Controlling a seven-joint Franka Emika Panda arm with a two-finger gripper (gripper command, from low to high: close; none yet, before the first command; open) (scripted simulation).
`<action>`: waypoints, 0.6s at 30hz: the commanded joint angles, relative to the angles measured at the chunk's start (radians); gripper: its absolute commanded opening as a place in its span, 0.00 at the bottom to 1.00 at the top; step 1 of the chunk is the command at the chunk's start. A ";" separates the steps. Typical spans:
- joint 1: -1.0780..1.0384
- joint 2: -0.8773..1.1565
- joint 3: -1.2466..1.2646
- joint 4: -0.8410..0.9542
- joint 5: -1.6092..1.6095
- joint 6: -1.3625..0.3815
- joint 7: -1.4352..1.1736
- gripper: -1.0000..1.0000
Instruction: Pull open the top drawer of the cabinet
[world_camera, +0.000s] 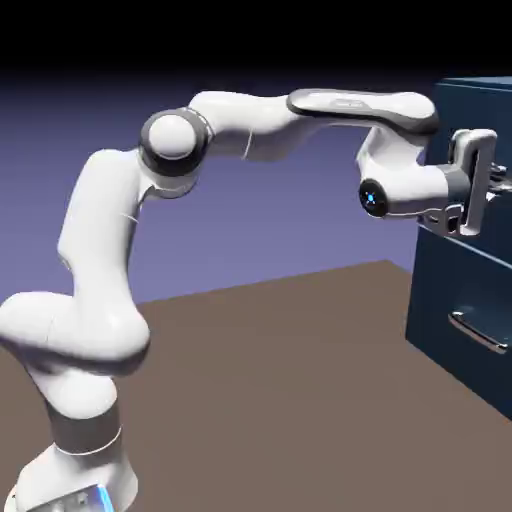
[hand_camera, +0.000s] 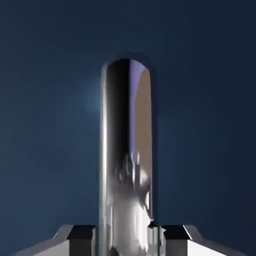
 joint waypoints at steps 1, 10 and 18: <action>0.035 0.027 -0.023 -0.036 0.009 -0.005 -0.029 0.00; 0.361 0.236 -0.272 -0.263 0.077 -0.019 -0.267 0.00; 0.647 0.255 -0.549 -0.365 0.082 -0.036 -0.292 0.00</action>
